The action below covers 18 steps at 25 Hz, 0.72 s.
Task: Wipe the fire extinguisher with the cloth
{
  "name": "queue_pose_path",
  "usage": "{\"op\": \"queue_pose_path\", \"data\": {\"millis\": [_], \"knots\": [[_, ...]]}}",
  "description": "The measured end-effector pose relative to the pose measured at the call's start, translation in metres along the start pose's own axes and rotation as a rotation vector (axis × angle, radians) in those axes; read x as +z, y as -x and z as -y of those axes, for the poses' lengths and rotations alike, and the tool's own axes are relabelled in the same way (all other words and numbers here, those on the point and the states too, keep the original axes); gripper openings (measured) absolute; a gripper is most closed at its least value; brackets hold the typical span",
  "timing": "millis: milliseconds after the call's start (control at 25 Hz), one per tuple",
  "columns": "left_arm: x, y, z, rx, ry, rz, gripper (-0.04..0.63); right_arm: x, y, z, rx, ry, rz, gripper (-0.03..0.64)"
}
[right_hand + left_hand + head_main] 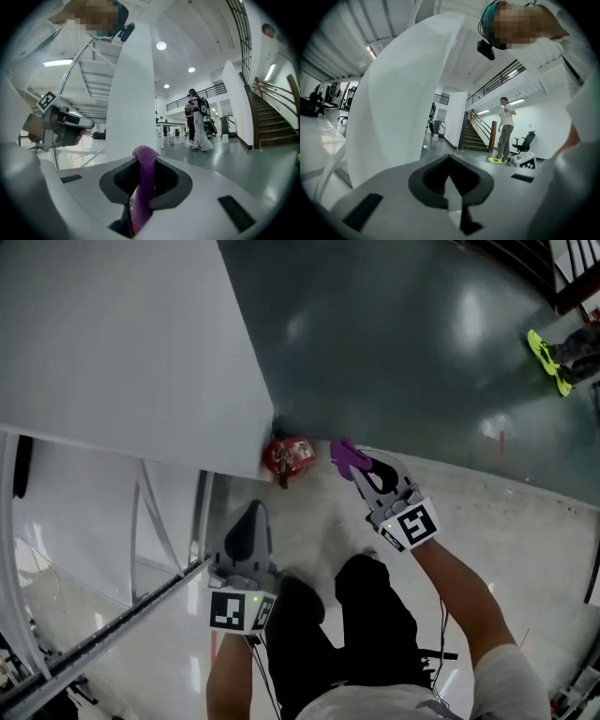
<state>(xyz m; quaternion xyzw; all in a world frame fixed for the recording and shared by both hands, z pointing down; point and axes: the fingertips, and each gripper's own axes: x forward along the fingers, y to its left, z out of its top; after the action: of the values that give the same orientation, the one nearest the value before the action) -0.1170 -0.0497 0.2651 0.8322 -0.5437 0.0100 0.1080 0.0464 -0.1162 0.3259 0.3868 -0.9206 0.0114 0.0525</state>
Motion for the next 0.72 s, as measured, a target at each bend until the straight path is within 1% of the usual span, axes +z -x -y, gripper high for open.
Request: {"op": "queue_pose_path", "data": {"millis": [120, 320, 400, 480, 600, 720], "knots": [[-0.044, -0.006, -0.007, -0.020, 0.020, 0.012, 0.003, -0.055, -0.044, 0.010, 0.067, 0.052, 0.012, 0.058], [-0.106, -0.021, -0.019, -0.106, 0.041, 0.039, 0.003, -0.140, -0.129, 0.031, 0.191, 0.107, 0.037, 0.058], [-0.128, -0.025, -0.025, -0.118, 0.010, 0.061, 0.003, -0.175, -0.163, 0.037, 0.248, 0.088, 0.031, 0.058], [-0.147, -0.024, -0.028, -0.121, -0.002, 0.082, 0.003, -0.208, -0.190, 0.036, 0.312, 0.052, 0.016, 0.058], [-0.162, -0.024, -0.030, -0.130, -0.010, 0.130, 0.003, -0.245, -0.223, 0.029, 0.406, 0.005, -0.002, 0.058], [-0.171, -0.024, -0.027, -0.131, -0.008, 0.145, 0.003, -0.272, -0.247, 0.021, 0.503, -0.021, -0.051, 0.058]]}}
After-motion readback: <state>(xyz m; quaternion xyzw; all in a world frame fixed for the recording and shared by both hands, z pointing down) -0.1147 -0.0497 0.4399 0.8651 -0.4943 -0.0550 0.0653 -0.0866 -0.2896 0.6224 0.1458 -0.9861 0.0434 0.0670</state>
